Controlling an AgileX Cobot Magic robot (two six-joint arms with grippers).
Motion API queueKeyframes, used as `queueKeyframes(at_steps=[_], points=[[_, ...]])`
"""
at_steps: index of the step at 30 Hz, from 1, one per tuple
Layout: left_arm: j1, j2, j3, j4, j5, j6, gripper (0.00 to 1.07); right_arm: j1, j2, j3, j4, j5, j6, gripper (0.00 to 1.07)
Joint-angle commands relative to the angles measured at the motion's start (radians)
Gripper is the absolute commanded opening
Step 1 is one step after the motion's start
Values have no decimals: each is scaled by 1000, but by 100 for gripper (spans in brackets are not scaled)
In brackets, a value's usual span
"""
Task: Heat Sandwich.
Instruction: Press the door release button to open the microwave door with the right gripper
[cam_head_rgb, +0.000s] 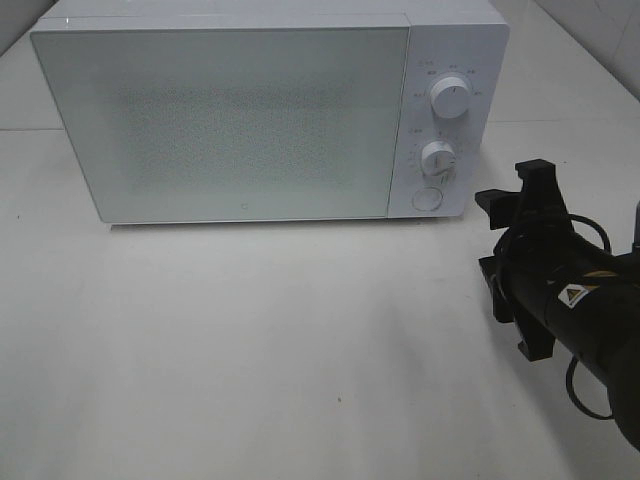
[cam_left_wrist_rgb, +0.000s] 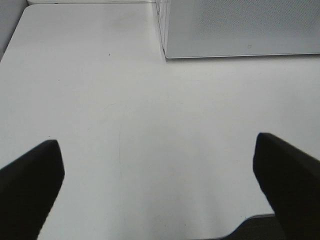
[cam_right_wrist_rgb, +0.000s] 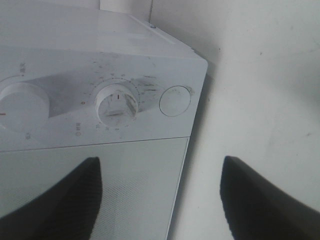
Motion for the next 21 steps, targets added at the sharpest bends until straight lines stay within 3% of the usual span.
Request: queueKeyframes(at_steps=[1, 4, 8, 9, 10, 11, 21], points=[[5, -16, 1, -7, -4, -4, 98, 2, 1, -11, -9, 7, 90, 53], [5, -16, 1, -7, -4, -4, 98, 2, 1, -11, -8, 11, 90, 45], [5, -16, 1, -7, -4, -4, 98, 2, 1, -11, -7, 12, 90, 15], [5, -16, 1, -7, -4, -4, 98, 2, 1, -11, -7, 12, 90, 15], [5, -16, 1, -7, -4, -4, 98, 2, 1, -12, -7, 22, 91, 4], [5, -16, 1, -7, -4, -4, 98, 2, 1, -12, -7, 25, 94, 0], [5, -16, 1, -7, -4, -4, 98, -5, 21, -22, 1, 41, 115, 0]])
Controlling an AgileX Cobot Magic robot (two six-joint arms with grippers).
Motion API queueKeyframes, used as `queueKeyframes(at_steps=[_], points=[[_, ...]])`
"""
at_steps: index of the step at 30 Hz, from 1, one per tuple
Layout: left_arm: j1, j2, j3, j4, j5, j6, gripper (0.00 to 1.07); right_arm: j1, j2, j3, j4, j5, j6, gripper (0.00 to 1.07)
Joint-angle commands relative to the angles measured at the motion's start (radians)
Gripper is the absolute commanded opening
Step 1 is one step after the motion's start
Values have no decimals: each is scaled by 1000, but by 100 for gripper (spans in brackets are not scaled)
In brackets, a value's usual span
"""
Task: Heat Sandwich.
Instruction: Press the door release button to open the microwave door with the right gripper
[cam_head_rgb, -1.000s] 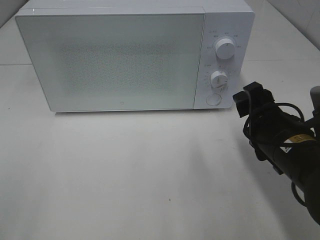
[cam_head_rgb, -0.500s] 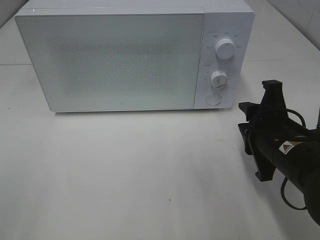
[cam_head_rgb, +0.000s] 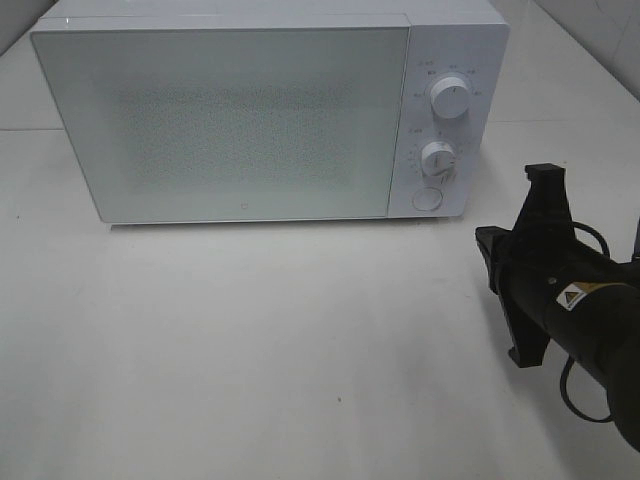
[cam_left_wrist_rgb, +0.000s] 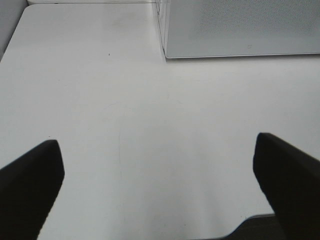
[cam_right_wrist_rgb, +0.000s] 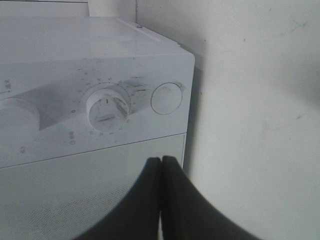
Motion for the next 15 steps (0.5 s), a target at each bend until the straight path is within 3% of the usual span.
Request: queueKeyframes(at_steps=[1, 8, 15], points=[[5, -16, 1, -7, -4, -4, 98, -5, 24, -27, -1, 25, 8, 0], [5, -16, 1, -7, -4, -4, 98, -6, 89, -95, -15, 51, 31, 0], [5, -16, 1, -7, -4, -4, 98, -80, 150, -192, -108, 95, 30, 0]])
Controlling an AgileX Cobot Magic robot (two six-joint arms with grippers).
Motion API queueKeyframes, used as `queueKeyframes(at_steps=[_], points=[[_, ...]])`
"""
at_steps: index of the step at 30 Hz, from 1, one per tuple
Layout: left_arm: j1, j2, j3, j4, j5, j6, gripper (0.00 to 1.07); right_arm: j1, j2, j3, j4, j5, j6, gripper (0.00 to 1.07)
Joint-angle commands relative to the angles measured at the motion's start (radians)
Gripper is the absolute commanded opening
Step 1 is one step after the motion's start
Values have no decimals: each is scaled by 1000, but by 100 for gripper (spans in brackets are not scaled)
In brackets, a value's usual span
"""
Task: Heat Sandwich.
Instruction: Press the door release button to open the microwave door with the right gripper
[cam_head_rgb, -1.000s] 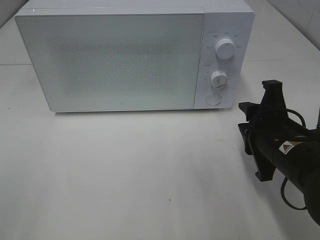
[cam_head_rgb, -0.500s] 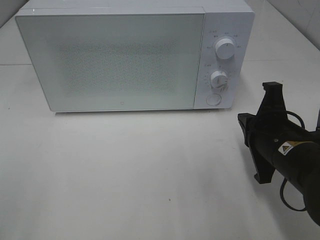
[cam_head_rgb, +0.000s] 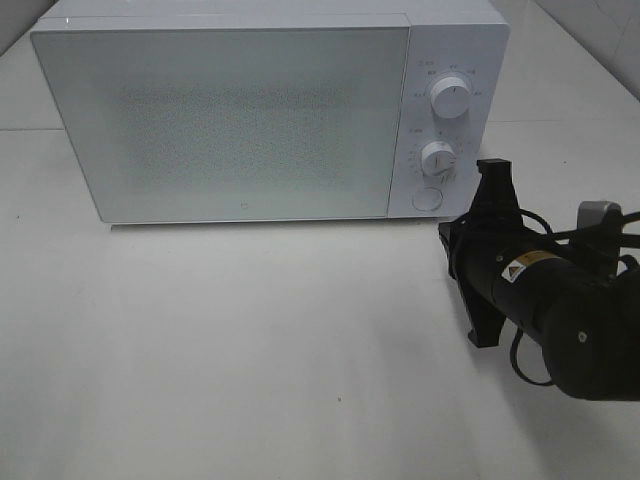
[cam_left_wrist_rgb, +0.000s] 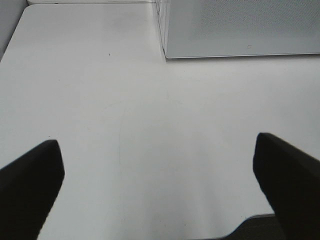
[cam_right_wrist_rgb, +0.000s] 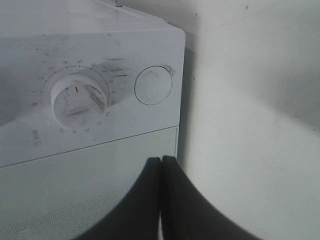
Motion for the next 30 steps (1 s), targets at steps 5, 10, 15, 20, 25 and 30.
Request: queueKeyframes(at_steps=[5, 10, 15, 20, 25, 30], points=[[5, -16, 1, -7, -4, -4, 98, -58, 55, -89, -78, 39, 11, 0], [5, -16, 1, -7, -4, -4, 98, -92, 92, -143, -83, 49, 10, 0], [5, -16, 1, -7, -4, -4, 98, -124, 124, -189, -96, 68, 7, 0], [5, -16, 1, -7, -4, -4, 98, -148, 160, -237, -115, 85, 7, 0], [5, -16, 1, -7, -4, -4, 98, -168, 177, -277, -126, 139, 7, 0], [5, -16, 1, -7, -4, -4, 98, -170, 201, -300, -126, 150, 9, 0]])
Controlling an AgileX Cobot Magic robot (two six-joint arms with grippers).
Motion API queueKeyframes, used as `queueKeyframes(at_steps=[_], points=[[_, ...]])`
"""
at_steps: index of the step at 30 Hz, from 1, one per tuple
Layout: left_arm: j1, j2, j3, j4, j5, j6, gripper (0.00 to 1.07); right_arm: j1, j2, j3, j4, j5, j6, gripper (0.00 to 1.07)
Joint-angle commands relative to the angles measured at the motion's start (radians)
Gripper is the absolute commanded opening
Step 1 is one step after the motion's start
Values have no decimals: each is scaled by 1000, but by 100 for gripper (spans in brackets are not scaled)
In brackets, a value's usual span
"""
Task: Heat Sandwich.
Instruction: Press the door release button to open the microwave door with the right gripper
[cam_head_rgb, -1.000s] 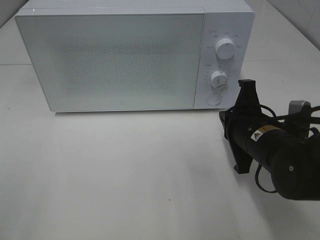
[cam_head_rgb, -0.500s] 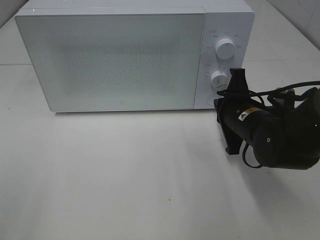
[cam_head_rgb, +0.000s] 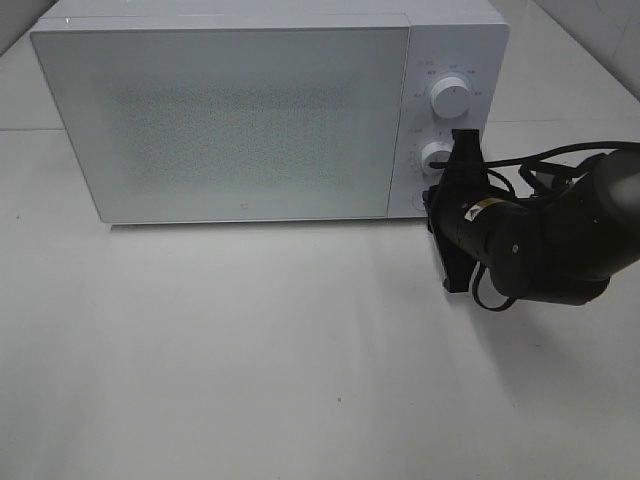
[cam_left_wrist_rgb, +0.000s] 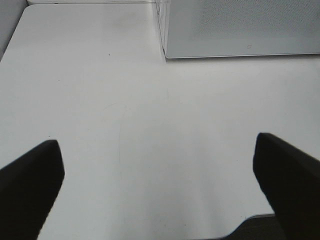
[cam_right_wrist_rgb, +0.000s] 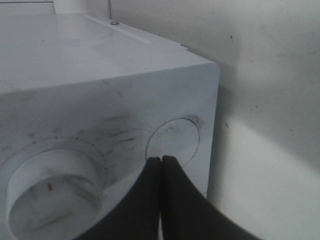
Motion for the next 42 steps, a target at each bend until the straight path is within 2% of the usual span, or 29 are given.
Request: queueKeyframes(at_steps=[1, 23, 31, 42], points=[[5, -16, 1, -7, -5, -4, 98, -4, 17, -23, -15, 13, 9, 0], [5, -16, 1, -7, -5, -4, 98, -4, 72, -114, 72, -116, -56, 0], [5, -16, 1, -7, -5, -4, 98, -10, 122, -179, 69, -270, -55, 0], [5, -16, 1, -7, -5, -4, 98, -27, 131, -211, 18, -301, -61, 0]])
